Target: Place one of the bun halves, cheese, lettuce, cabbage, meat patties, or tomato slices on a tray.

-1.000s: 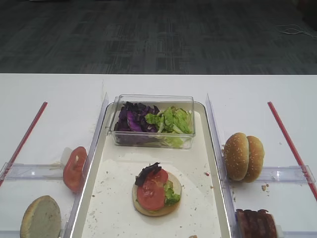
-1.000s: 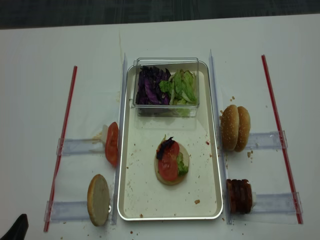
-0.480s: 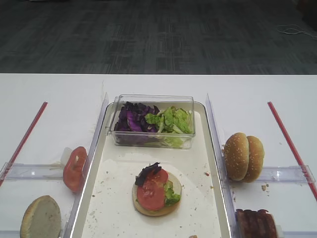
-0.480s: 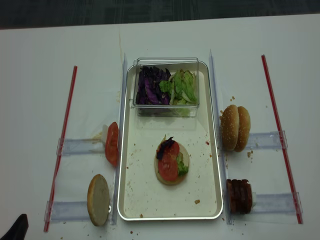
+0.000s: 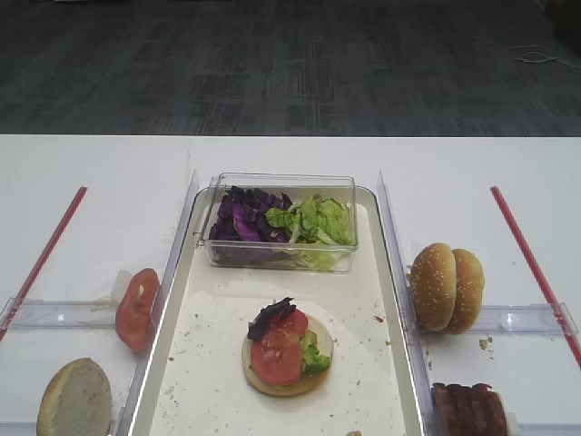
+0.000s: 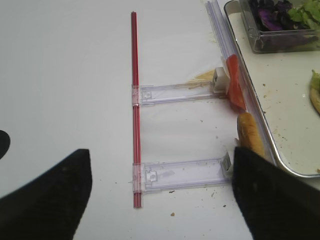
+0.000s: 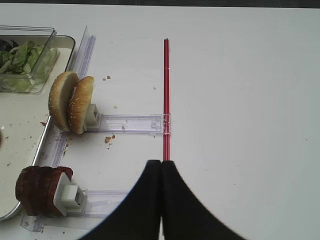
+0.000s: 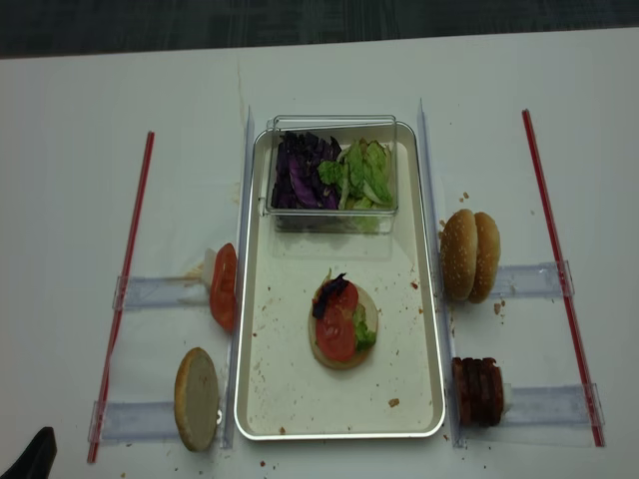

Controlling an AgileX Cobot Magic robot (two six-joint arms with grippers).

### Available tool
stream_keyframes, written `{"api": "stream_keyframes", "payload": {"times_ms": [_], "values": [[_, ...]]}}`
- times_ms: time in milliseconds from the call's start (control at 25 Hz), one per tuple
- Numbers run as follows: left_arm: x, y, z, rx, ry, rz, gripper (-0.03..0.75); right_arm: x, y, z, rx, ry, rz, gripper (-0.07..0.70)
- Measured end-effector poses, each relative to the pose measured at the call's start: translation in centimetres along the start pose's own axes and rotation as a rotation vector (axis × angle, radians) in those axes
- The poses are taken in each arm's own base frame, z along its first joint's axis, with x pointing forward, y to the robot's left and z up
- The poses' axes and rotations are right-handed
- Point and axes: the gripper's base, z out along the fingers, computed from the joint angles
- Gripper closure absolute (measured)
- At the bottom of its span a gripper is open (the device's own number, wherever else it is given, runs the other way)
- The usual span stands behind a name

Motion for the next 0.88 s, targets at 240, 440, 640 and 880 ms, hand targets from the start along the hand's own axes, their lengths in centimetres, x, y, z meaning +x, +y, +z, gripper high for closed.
{"api": "stream_keyframes", "payload": {"times_ms": [240,440,640,880], "values": [[0.00,0.00,0.00,0.000,0.000,0.000,0.151,0.00,0.00,0.00,0.000,0.000,0.000,0.316],[0.00,0.00,0.00,0.000,0.000,0.000,0.151,0.00,0.00,0.00,0.000,0.000,0.000,0.316],[0.00,0.00,0.00,0.000,0.000,0.000,0.151,0.00,0.00,0.00,0.000,0.000,-0.002,0.316],[0.00,0.00,0.00,0.000,0.000,0.000,0.151,0.00,0.00,0.00,0.000,0.000,-0.002,0.316]]}}
